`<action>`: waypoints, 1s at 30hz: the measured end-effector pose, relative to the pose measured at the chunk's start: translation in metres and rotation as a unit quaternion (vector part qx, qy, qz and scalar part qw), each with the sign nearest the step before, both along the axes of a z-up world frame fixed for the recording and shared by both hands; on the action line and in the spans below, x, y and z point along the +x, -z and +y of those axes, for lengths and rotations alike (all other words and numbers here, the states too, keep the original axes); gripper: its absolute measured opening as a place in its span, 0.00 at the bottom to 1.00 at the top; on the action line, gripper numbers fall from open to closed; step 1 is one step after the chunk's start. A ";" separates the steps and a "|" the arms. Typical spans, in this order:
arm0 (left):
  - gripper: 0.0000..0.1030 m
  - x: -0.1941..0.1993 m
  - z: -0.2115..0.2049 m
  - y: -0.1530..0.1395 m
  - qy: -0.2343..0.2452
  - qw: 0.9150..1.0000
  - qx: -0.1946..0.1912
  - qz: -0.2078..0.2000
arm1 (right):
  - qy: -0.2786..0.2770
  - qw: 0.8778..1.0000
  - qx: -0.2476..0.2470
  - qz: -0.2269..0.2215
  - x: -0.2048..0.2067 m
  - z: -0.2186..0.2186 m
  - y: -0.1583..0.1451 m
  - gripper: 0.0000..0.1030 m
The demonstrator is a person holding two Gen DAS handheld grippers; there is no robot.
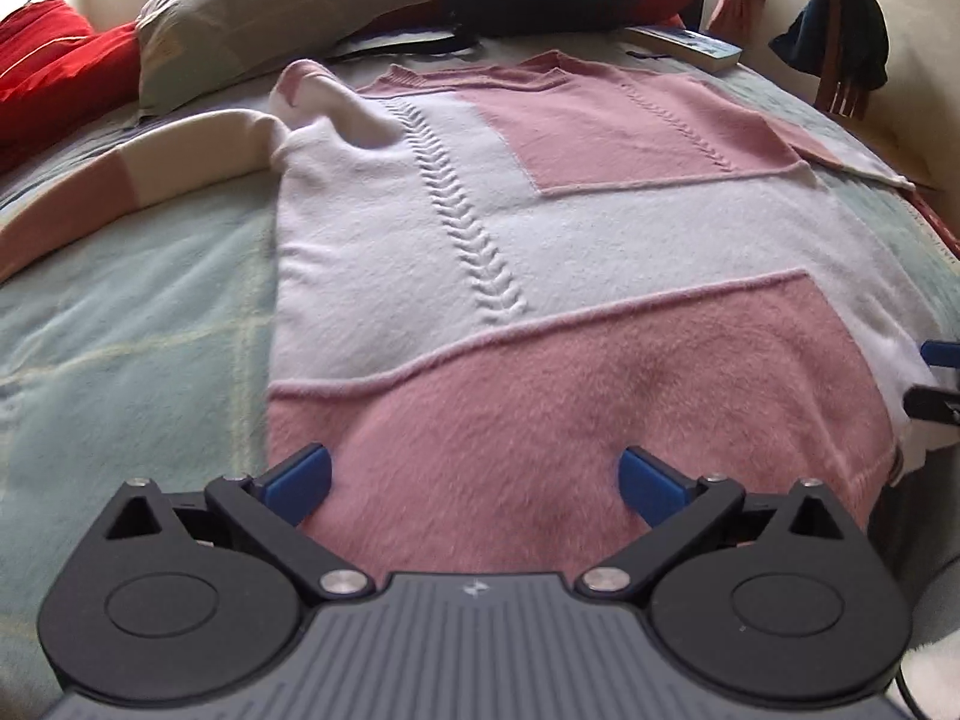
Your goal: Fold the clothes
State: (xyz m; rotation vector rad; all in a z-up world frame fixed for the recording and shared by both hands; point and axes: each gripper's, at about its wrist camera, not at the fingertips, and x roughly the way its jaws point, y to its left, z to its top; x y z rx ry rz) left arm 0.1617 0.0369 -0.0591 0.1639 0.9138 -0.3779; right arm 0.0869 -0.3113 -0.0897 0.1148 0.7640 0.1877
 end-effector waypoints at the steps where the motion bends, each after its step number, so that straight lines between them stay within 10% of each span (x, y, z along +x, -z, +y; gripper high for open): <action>1: 0.99 -0.001 -0.001 -0.005 -0.004 1.000 0.002 -0.004 | 0.002 1.000 0.006 0.000 0.000 -0.004 -0.001 1.00; 10: 0.99 0.019 -0.053 -0.046 0.042 0.996 -0.036 -0.065 | -0.036 0.997 0.045 -0.053 0.028 -0.008 -0.034 1.00; 21: 0.99 0.041 -0.071 0.021 -0.015 0.999 -0.046 -0.019 | -0.041 0.992 0.115 -0.015 0.054 -0.043 0.002 1.00; 30: 0.99 0.035 -0.091 -0.002 -0.027 0.998 -0.015 -0.055 | 0.003 0.981 0.191 -0.036 0.058 -0.111 -0.011 1.00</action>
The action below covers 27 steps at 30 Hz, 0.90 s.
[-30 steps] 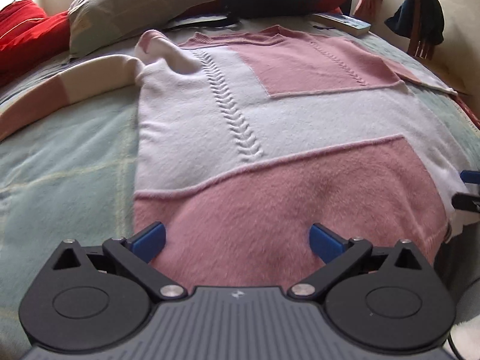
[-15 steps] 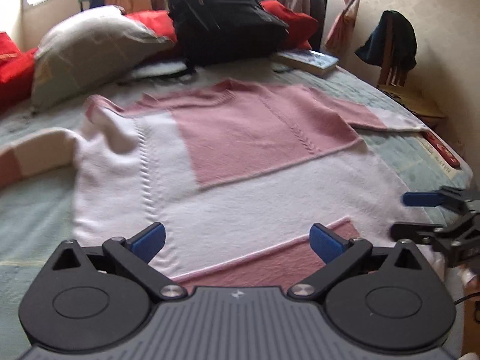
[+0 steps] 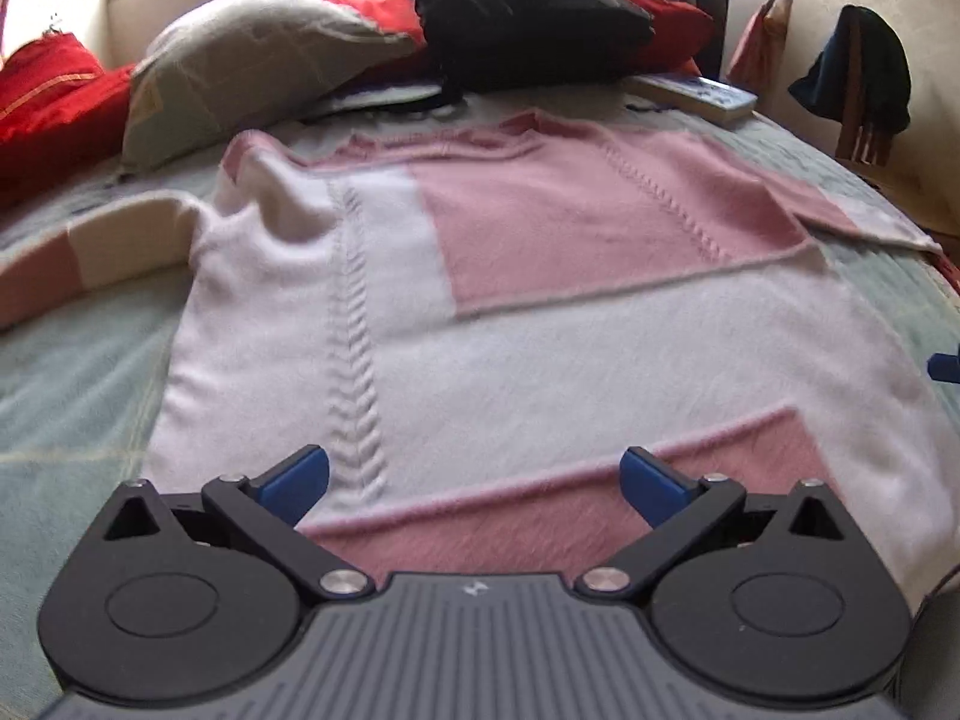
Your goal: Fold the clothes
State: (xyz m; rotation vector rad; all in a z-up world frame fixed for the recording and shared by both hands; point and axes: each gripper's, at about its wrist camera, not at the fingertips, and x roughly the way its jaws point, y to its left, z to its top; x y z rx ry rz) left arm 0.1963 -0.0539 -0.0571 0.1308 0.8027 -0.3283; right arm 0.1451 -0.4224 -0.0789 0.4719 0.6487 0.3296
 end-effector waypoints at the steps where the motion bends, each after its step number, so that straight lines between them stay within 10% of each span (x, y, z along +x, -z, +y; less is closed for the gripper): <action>1: 0.99 -0.001 -0.005 -0.004 0.006 1.000 -0.007 -0.004 | 0.011 1.000 -0.001 -0.001 0.002 -0.008 -0.001 1.00; 10: 0.99 -0.012 -0.068 -0.010 0.082 0.996 0.007 -0.029 | 0.077 0.997 0.000 0.004 0.030 -0.074 0.006 1.00; 27: 0.99 -0.018 -0.089 0.000 0.107 0.994 0.021 -0.013 | 0.169 0.973 0.155 0.014 0.139 -0.169 0.043 1.00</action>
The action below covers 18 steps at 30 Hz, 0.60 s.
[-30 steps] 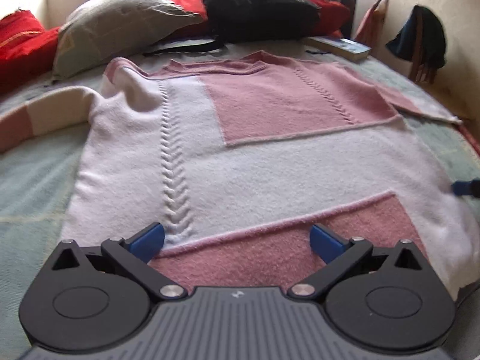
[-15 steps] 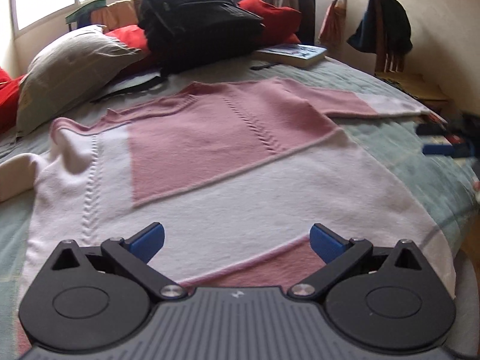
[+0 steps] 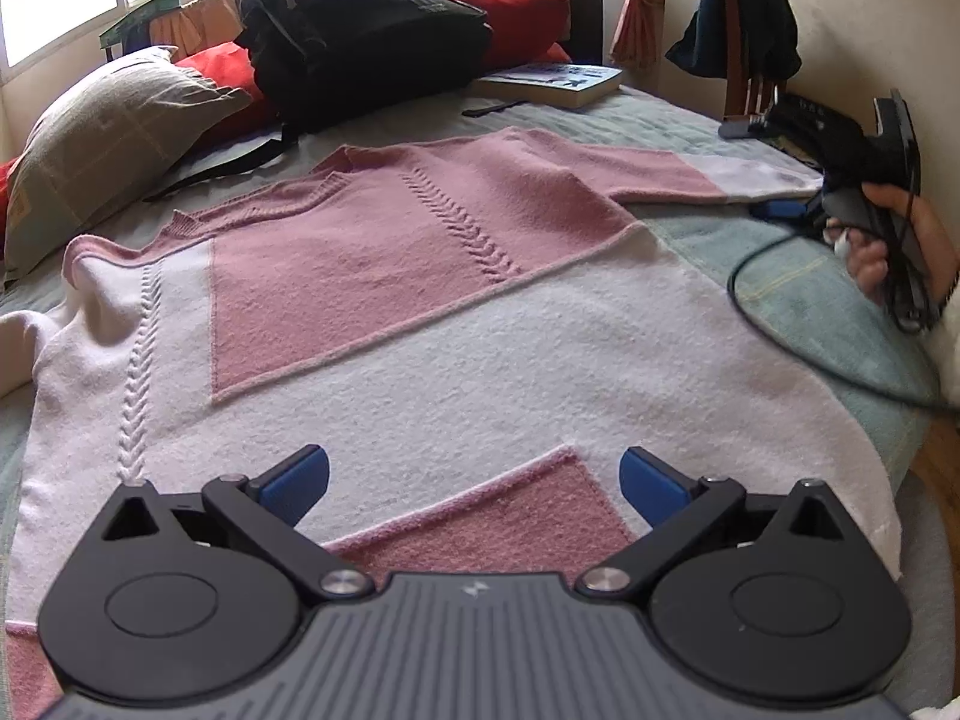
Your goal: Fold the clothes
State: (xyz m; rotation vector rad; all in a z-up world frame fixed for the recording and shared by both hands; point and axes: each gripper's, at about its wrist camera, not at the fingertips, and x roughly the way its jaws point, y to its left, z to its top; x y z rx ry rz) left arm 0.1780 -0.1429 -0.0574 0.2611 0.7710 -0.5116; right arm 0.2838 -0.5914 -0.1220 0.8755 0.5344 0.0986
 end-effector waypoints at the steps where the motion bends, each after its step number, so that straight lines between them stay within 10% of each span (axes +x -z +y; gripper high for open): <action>1: 0.99 0.001 0.000 0.001 0.000 1.000 -0.001 0.001 | 0.006 1.000 0.009 -0.003 0.003 -0.004 0.002 1.00; 18: 0.99 0.003 0.005 0.005 -0.013 1.000 -0.010 0.012 | 0.062 0.995 0.068 -0.036 0.022 -0.023 0.012 1.00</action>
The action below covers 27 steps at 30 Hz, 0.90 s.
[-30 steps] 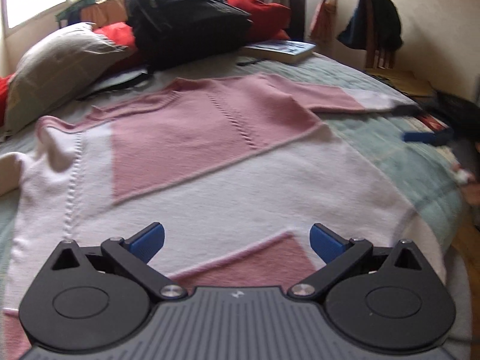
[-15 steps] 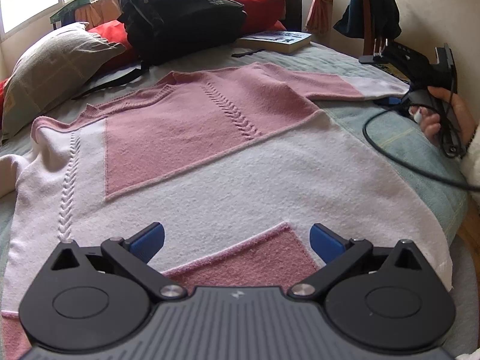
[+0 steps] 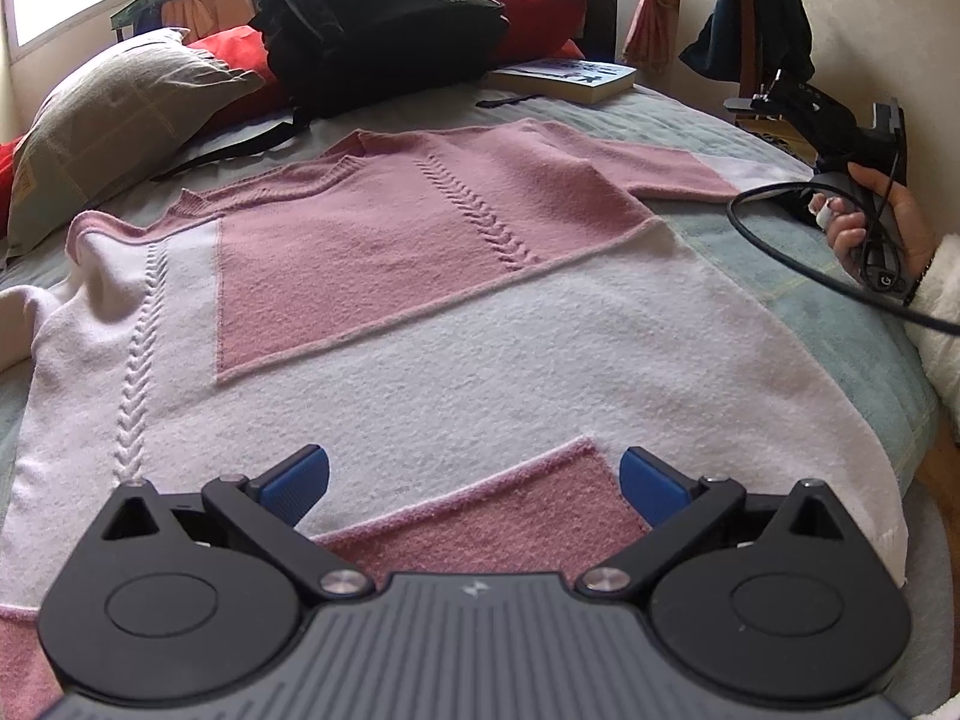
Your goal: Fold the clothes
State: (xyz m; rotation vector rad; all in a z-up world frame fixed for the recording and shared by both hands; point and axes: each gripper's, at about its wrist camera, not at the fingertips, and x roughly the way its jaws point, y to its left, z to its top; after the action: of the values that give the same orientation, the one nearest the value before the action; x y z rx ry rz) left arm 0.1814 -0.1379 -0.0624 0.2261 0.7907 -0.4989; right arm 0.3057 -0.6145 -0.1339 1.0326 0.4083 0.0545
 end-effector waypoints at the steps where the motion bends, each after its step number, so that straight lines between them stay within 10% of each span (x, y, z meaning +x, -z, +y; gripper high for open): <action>1: 0.99 -0.001 0.000 0.000 0.001 1.000 -0.002 0.000 | 0.005 1.000 0.001 -0.005 0.001 -0.002 0.001 1.00; 5: 0.99 -0.004 0.000 0.002 0.004 1.000 -0.005 0.006 | 0.027 0.999 -0.031 -0.019 0.001 -0.001 0.006 0.84; 7: 0.99 -0.005 0.002 0.003 0.003 1.000 -0.005 0.006 | 0.055 0.998 -0.028 -0.004 -0.002 -0.007 0.012 0.59; 9: 0.99 -0.006 0.004 0.003 -0.001 1.000 -0.009 0.008 | 0.090 0.996 0.014 0.014 -0.005 -0.020 0.027 0.03; 27: 0.99 -0.015 0.018 -0.006 -0.015 1.000 -0.013 0.002 | 0.074 0.984 -0.140 0.081 0.052 -0.034 -0.032 0.06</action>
State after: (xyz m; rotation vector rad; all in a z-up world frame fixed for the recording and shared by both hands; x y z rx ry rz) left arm 0.1663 -0.1201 -0.0568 0.1882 0.7905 -0.4819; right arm 0.3576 -0.6481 -0.1021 0.7887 0.4710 -0.2167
